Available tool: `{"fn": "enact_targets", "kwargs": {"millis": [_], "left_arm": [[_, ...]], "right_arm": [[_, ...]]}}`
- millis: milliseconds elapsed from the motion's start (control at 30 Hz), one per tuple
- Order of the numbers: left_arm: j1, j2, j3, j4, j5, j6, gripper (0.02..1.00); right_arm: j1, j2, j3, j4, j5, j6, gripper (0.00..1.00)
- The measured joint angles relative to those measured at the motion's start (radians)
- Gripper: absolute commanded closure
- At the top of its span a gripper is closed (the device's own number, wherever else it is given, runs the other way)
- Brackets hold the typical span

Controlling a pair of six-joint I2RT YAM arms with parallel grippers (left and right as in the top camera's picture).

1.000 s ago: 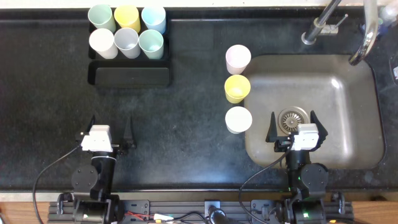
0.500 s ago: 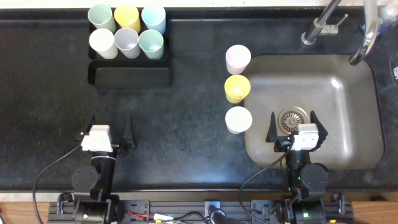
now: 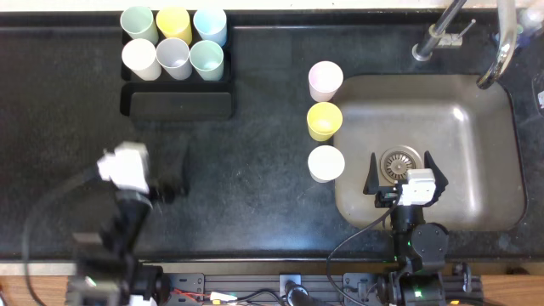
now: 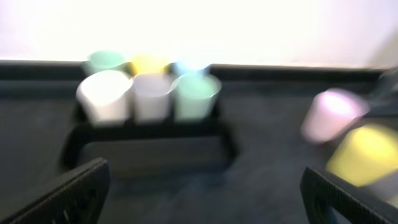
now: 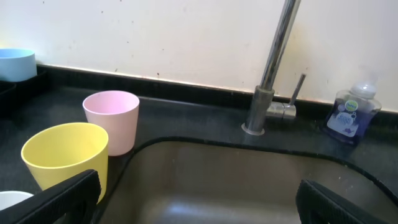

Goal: Store Cups

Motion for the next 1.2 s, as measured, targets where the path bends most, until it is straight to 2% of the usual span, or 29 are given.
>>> {"fn": "enact_targets", "kwargs": {"millis": [133, 233, 367, 500, 567, 700, 900, 1200], "left_arm": [[-0.006, 0.47, 0.579, -0.257, 0.155, -0.071, 0.018], [-0.063, 0.82, 1.074, -0.583, 0.192, -0.099, 0.018], [-0.243, 1.316, 1.786, -0.975, 0.13, -0.126, 0.018], [-0.446, 1.735, 2.316, -1.151, 0.02, -0.192, 0.018], [-0.518, 1.871, 2.435, -1.213, -0.033, -0.238, 0.018], [-0.588, 2.015, 2.474, -1.293, -0.101, -0.327, 0.018], [-0.568, 2.087, 2.486, -1.297, -0.157, -0.445, 0.018], [-0.543, 2.155, 2.506, -1.242, -0.171, -0.58, 0.018]], "right_arm": [[0.0, -0.001, 0.0, 0.0, 0.0, 0.0, 0.003], [0.0, -0.001, 0.0, 0.0, 0.0, 0.0, 0.005], [0.0, 0.0, 0.0, 0.0, 0.0, 0.0, 0.007], [0.0, 0.0, 0.0, 0.001, 0.0, 0.0, 0.003], [0.0, 0.0, 0.0, 0.0, 0.0, 0.0, 0.005], [0.0, 0.0, 0.0, 0.0, 0.0, 0.0, 0.003], [0.0, 0.0, 0.0, 0.001, 0.0, 0.0, 0.005], [0.0, 0.0, 0.0, 0.0, 0.0, 0.0, 0.003]]}}
